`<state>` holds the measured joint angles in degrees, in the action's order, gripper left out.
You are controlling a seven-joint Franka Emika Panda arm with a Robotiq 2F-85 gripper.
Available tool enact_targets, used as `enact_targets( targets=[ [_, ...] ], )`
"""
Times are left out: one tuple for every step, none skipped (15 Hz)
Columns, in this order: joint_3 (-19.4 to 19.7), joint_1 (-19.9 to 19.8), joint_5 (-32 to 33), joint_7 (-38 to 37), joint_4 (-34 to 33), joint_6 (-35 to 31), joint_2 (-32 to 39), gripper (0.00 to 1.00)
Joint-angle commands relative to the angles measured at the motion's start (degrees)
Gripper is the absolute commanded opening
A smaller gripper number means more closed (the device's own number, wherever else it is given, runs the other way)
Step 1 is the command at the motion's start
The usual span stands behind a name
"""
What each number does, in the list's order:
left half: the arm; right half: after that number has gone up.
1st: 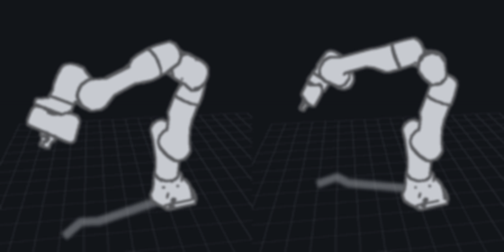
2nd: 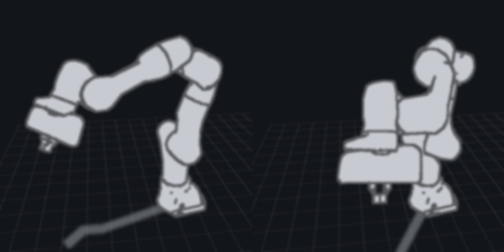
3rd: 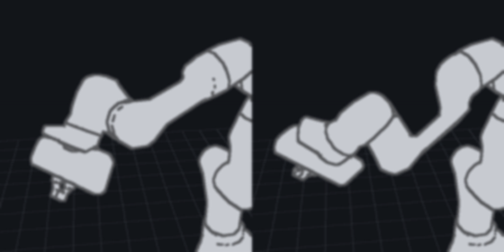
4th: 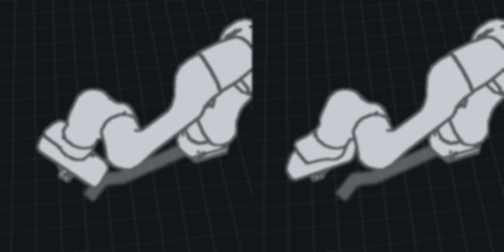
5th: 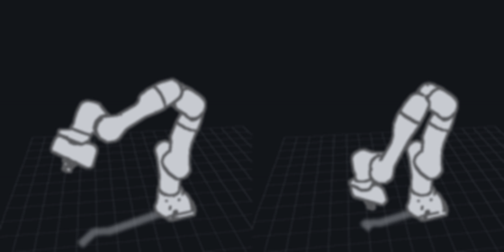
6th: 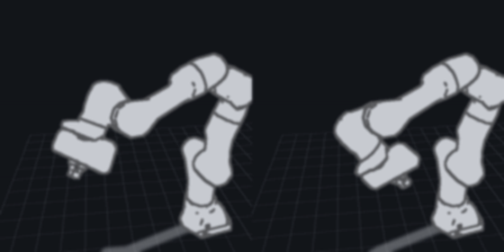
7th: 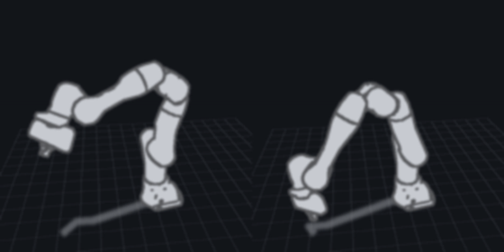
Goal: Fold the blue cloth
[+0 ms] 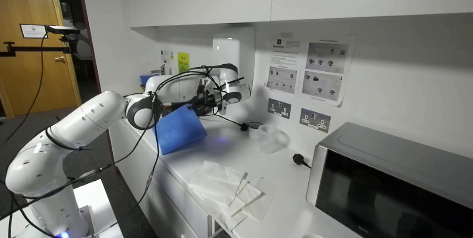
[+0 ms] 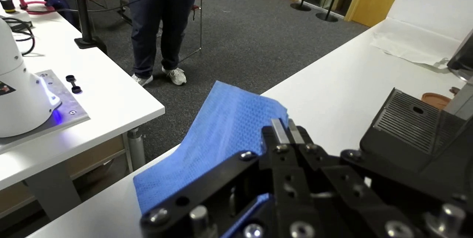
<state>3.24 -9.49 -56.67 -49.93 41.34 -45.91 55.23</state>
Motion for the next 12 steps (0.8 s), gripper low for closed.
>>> enact_targets(
  targets=[
    [-1.3, -1.0, -2.3, -5.2, -5.5, 1.5, 2.7, 0.00],
    [-1.4, -1.0, -2.5, -5.7, -6.1, 1.6, 3.1, 0.00],
    [-1.4, -1.1, -2.6, -6.2, -6.6, 1.6, 3.4, 0.00],
    [-1.5, -1.1, -2.7, -6.5, -7.1, 1.9, 3.8, 0.02],
    [-1.5, -1.1, -2.6, -6.9, -7.4, 2.2, 4.0, 0.27],
    [-1.6, -1.2, -2.8, -7.4, -7.6, 2.1, 4.2, 0.27],
    [-1.6, -1.2, -2.8, -7.8, -7.9, 2.1, 4.4, 0.31],
    [-1.7, -1.3, -2.9, -8.0, -8.1, 2.2, 4.7, 0.38],
    [-1.7, -1.4, -2.9, -8.2, -8.2, 2.2, 4.9, 0.46],
    [-1.7, -1.4, -2.9, -8.2, -8.2, 2.2, 5.0, 0.53],
    [-1.7, -1.5, -2.9, -8.3, -8.2, 2.2, 5.1, 0.61],
    [-1.7, -1.5, -2.9, -8.5, -8.3, 2.2, 5.2, 0.68]
  ],
)
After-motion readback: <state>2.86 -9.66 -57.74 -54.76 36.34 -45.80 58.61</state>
